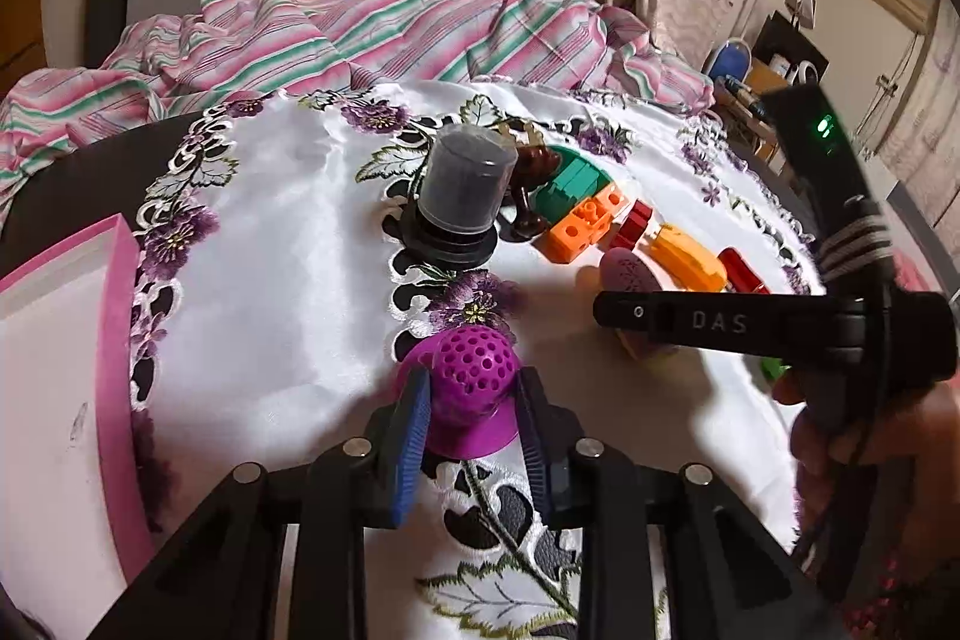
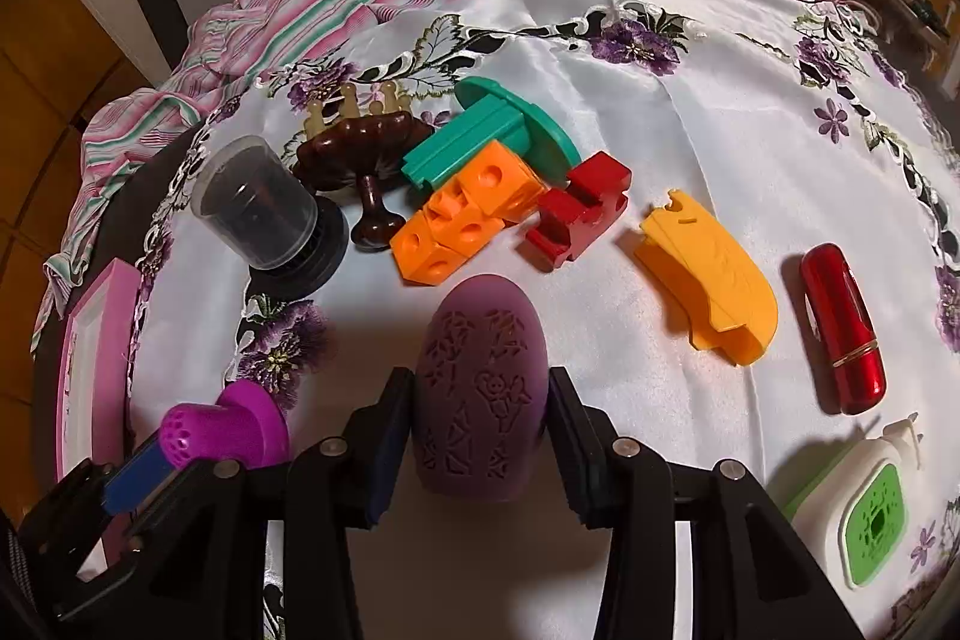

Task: Organize rigid objects
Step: 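Carry the magenta toy to the pink tray with the left gripper while the right carries the egg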

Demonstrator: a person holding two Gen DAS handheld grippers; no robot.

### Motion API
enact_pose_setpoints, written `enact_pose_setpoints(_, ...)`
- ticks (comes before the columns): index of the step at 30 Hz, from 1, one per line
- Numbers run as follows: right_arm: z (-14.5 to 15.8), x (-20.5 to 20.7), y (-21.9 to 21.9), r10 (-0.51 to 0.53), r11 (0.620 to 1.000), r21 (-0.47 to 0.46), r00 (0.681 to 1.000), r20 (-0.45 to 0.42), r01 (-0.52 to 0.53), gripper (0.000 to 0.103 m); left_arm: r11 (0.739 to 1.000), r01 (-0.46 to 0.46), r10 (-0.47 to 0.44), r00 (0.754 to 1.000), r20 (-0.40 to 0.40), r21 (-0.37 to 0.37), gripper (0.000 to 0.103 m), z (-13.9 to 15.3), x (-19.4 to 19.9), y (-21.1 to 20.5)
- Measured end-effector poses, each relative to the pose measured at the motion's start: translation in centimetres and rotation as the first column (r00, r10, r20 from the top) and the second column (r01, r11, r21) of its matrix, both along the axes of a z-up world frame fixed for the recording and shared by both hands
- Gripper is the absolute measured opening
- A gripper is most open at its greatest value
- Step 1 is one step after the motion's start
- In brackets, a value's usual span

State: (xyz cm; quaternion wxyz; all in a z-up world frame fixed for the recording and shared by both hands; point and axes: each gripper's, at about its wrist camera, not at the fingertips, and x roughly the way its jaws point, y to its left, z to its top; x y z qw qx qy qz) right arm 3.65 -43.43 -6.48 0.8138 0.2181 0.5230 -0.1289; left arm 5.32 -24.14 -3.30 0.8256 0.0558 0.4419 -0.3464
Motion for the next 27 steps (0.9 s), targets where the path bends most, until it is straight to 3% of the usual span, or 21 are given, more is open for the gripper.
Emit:
enact_pose_setpoints(15,0.1,0.1,0.7,0.040,0.999,0.007,0.999,0.022,-0.040,0.045,0.990,-0.075,0.077,0.997,0.009,-0.117,0.028,3.3,-0.1,5.9)
enact_pose_setpoints(27,0.7,0.2,3.8,0.169,0.982,0.067,0.981,0.096,-0.176,0.045,0.955,-0.254,0.258,0.966,0.009,-0.155,0.028,4.2,3.2,14.9)
